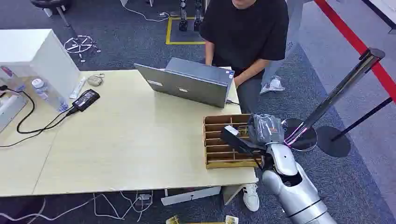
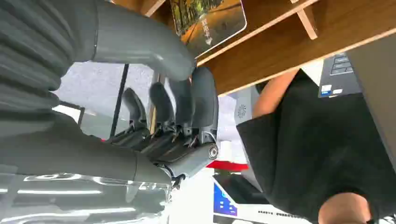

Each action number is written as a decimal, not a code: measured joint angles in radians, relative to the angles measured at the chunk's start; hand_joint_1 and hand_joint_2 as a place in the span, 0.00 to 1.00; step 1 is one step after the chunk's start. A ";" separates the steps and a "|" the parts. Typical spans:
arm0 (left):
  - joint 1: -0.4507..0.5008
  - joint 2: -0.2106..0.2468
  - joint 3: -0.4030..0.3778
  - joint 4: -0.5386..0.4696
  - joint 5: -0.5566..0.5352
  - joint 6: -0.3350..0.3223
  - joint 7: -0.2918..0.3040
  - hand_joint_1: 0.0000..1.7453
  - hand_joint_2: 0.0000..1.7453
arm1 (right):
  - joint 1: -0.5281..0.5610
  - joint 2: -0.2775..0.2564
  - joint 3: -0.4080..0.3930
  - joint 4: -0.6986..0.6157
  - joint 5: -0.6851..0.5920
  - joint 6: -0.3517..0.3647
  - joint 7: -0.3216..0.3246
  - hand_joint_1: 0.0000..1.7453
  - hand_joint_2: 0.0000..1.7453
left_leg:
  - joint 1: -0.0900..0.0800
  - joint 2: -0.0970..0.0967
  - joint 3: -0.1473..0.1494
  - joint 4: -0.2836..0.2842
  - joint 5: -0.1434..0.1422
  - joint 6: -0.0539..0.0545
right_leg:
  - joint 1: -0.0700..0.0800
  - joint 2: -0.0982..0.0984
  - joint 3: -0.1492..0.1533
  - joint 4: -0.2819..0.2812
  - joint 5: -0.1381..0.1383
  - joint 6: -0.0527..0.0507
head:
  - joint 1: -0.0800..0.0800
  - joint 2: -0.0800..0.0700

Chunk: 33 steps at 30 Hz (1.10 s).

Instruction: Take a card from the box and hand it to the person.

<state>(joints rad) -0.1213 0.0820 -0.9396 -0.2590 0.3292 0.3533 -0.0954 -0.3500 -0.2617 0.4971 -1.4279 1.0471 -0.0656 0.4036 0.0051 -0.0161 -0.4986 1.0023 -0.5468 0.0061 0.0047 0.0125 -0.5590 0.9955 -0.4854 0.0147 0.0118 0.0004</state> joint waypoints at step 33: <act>0.000 0.000 0.000 0.000 0.000 0.002 -0.002 0.00 0.00 | 0.000 0.005 0.012 0.022 -0.002 -0.009 -0.011 0.50 1.00 | 0.000 0.000 0.000 0.000 0.000 0.000 | 0.000 0.000 0.000 0.000 0.000 0.000 | 0.000 0.000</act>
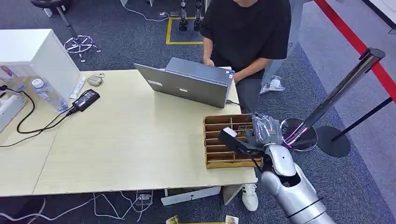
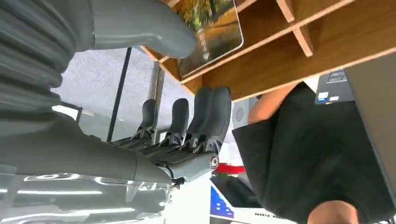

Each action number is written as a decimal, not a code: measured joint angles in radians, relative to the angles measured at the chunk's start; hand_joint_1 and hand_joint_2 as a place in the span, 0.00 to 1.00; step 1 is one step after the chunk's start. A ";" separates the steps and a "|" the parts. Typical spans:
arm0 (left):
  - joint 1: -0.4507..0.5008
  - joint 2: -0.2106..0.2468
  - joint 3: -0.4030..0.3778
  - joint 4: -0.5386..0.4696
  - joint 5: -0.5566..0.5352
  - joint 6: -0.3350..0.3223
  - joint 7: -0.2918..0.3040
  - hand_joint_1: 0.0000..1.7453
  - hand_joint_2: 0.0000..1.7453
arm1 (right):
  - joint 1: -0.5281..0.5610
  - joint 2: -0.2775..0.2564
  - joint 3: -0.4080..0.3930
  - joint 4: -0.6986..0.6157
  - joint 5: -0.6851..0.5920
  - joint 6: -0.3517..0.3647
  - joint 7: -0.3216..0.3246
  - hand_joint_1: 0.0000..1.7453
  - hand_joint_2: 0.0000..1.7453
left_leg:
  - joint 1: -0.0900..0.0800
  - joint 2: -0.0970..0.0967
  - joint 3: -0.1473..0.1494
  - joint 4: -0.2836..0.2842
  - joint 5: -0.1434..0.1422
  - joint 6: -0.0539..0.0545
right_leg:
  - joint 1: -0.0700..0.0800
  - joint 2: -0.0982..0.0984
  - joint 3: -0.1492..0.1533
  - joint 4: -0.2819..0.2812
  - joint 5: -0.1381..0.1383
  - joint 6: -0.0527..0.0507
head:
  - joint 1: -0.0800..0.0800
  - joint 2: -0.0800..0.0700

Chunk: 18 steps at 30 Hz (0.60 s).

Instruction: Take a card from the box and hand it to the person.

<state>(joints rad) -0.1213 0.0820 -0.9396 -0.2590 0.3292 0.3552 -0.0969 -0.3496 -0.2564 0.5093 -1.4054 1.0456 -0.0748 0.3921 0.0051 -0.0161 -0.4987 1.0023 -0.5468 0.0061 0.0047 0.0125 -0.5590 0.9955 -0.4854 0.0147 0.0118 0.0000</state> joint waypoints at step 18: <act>0.000 0.000 0.000 0.000 0.000 0.000 0.000 0.00 0.00 | 0.000 0.013 0.015 0.039 -0.002 -0.003 -0.006 0.78 1.00 | 0.000 0.000 0.000 0.000 0.000 0.000 | 0.000 0.000 0.000 0.000 0.000 0.000 | 0.000 0.000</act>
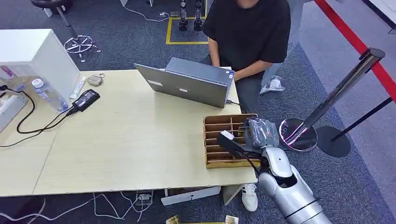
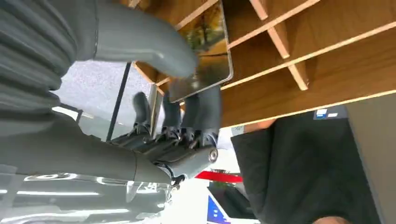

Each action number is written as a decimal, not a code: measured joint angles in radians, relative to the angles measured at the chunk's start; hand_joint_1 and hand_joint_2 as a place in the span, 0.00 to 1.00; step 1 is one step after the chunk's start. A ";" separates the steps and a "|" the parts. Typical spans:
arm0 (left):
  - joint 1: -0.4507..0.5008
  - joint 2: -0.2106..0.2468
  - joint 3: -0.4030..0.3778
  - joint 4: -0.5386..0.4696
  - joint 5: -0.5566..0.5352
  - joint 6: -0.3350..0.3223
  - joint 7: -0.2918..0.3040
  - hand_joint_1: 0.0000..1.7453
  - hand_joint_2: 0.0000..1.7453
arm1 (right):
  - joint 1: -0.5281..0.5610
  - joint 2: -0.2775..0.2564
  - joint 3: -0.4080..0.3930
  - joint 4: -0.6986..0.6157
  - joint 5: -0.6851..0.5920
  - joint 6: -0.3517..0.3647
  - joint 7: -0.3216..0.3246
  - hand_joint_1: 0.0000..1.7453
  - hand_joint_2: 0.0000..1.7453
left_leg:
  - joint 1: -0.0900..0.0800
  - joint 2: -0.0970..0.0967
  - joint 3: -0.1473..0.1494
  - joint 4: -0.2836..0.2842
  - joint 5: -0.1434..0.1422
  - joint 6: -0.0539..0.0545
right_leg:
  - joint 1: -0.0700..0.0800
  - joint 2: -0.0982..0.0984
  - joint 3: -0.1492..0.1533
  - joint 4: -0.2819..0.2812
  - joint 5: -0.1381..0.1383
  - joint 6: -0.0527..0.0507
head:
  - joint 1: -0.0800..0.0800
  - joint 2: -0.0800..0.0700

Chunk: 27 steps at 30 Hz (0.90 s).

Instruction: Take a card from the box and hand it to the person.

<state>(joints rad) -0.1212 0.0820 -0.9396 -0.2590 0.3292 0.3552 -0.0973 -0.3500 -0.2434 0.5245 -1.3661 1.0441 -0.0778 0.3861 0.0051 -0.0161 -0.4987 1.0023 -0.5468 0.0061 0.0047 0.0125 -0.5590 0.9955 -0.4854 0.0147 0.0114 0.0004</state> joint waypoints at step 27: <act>0.001 0.000 0.000 0.000 0.000 0.001 -0.013 0.00 0.00 | -0.005 0.003 0.010 -0.021 -0.005 0.008 0.005 0.85 1.00 | 0.000 0.000 0.001 0.000 0.000 0.000 | 0.000 0.000 0.000 0.000 0.000 0.000 | 0.000 0.000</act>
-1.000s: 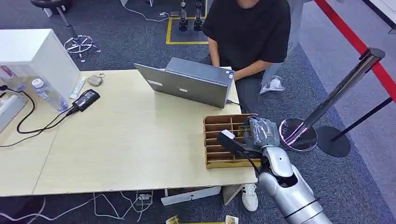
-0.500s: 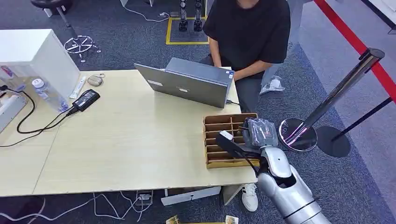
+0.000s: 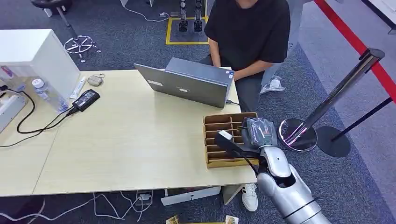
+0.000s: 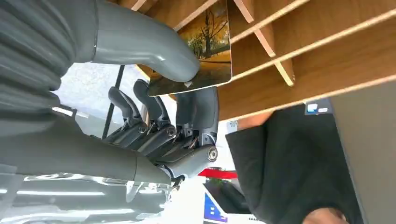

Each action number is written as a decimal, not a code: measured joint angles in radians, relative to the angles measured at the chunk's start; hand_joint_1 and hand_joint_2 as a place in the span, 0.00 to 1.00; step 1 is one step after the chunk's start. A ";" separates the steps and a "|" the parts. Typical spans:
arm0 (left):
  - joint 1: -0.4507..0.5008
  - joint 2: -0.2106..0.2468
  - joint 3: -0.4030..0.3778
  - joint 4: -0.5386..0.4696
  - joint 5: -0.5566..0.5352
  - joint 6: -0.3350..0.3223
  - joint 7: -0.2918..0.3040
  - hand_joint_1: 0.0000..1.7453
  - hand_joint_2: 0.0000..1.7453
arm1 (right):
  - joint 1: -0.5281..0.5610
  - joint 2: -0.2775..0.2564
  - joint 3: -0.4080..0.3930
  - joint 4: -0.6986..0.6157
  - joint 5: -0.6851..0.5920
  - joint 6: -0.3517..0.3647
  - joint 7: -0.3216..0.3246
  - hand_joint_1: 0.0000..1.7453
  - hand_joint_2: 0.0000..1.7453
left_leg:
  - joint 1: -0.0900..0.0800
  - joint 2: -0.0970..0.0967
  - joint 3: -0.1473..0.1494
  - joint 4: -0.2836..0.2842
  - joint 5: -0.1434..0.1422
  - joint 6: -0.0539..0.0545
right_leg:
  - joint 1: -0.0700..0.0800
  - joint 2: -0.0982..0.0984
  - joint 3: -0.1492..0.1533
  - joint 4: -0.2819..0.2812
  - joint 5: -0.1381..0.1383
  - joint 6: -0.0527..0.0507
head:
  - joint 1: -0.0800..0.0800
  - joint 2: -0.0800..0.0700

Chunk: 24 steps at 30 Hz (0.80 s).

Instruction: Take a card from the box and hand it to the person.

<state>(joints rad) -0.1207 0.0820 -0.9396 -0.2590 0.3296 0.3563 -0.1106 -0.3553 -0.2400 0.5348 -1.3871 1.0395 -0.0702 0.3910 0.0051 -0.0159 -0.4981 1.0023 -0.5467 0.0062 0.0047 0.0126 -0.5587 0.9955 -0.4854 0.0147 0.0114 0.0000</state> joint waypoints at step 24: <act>0.003 0.002 0.005 0.000 0.000 0.000 -0.005 0.00 0.00 | -0.068 -0.084 -0.029 -0.300 -0.115 0.158 0.067 0.83 1.00 | 0.000 0.000 0.000 0.000 0.000 0.000 | 0.000 0.000 0.000 0.000 0.000 0.000 | 0.000 0.000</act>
<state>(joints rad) -0.1182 0.0835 -0.9342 -0.2590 0.3296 0.3563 -0.1152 -0.4233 -0.3243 0.5058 -1.6873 0.9243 0.0881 0.4578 0.0050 -0.0159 -0.4983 1.0024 -0.5467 0.0062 0.0047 0.0126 -0.5588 0.9954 -0.4853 0.0147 0.0118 0.0000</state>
